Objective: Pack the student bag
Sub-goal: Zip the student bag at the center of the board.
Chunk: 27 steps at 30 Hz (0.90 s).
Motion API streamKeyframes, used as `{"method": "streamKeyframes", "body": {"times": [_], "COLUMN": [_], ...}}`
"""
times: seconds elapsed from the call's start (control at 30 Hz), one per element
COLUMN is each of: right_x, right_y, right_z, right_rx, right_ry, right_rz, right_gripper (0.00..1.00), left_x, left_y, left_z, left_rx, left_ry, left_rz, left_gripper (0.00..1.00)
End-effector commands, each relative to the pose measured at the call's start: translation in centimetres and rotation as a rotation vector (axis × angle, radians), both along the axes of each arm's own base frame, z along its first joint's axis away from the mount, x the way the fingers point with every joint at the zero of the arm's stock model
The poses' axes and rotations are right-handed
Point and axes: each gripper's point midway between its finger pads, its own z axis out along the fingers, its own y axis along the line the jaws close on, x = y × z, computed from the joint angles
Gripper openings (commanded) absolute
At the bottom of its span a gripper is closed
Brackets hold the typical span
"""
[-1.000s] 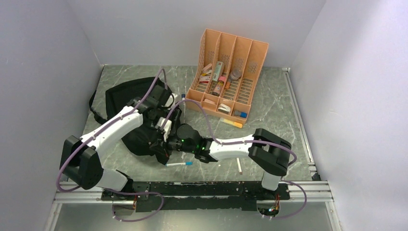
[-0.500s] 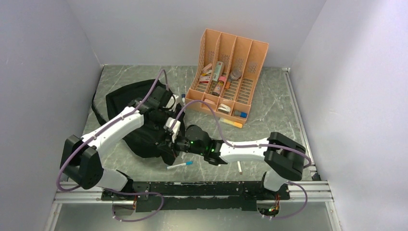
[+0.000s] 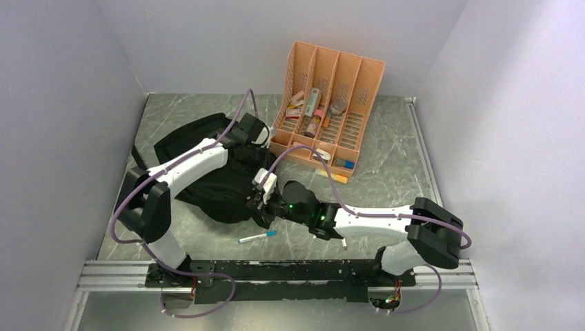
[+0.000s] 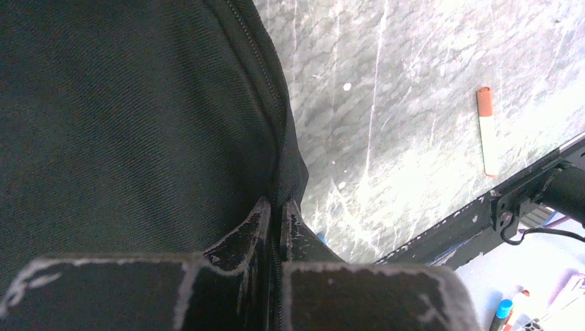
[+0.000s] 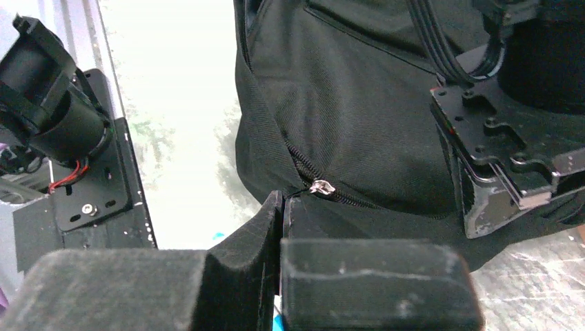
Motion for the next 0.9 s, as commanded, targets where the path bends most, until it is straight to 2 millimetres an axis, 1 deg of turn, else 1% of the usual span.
{"method": "streamKeyframes", "body": {"times": [0.0, 0.03, 0.1, 0.2, 0.27, 0.4, 0.47, 0.53, 0.63, 0.67, 0.77, 0.83, 0.87], "right_x": [-0.3, -0.2, -0.2, -0.2, -0.6, -1.7, -2.2, -2.8, -2.8, -2.5, -2.1, -1.9, -1.7], "right_y": [2.1, 2.9, 4.4, 6.9, 8.5, 11.2, 12.2, 12.8, 12.6, 12.3, 11.5, 11.0, 10.8], "right_z": [4.0, 3.7, 4.6, 4.8, 5.0, 4.9, 4.6, 4.4, 4.1, 4.0, 3.8, 3.8, 3.7], "right_rx": [0.108, 0.107, 0.149, 0.188, 0.208, 0.224, 0.228, 0.234, 0.225, 0.222, 0.211, 0.209, 0.209], "right_ry": [-0.053, -0.039, -0.02, 0.011, 0.024, 0.029, 0.038, 0.035, 0.018, 0.014, -0.009, -0.018, -0.019], "right_rz": [0.047, 0.055, 0.072, 0.107, 0.134, 0.185, 0.206, 0.227, 0.211, 0.197, 0.168, 0.15, 0.142], "right_gripper": [0.0, 0.0, 0.0, 0.0, 0.0, 0.0, 0.0, 0.0, 0.0, 0.0, 0.0, 0.0, 0.0], "left_x": [3.1, 3.3, 3.7, 4.1, 4.3, 4.4, 4.5, 4.5, 4.7, 4.8, 5.3, 5.8, 6.1], "left_y": [-2.6, -2.8, -3.1, -3.4, -3.4, -3.4, -3.3, -3.3, -2.8, -2.5, -1.2, 0.2, 1.1], "left_z": [0.9, 0.8, 0.7, 0.6, 0.6, 0.7, 0.8, 0.9, 1.1, 1.3, 2.8, 4.2, 4.9], "left_rx": [-0.079, -0.079, -0.081, -0.079, -0.077, -0.074, -0.076, -0.083, -0.083, -0.081, -0.091, -0.088, -0.085], "left_ry": [-0.079, -0.079, -0.079, -0.084, -0.083, -0.092, -0.1, -0.101, -0.103, -0.11, -0.152, -0.19, -0.208], "left_rz": [0.015, 0.014, 0.012, 0.009, 0.006, 0.006, 0.005, 0.002, 0.014, 0.025, 0.075, 0.13, 0.165], "left_gripper": [0.05, 0.05, 0.05, 0.05, 0.05, 0.05, 0.05, 0.05, 0.06, 0.12, 0.4, 0.54, 0.59]}}
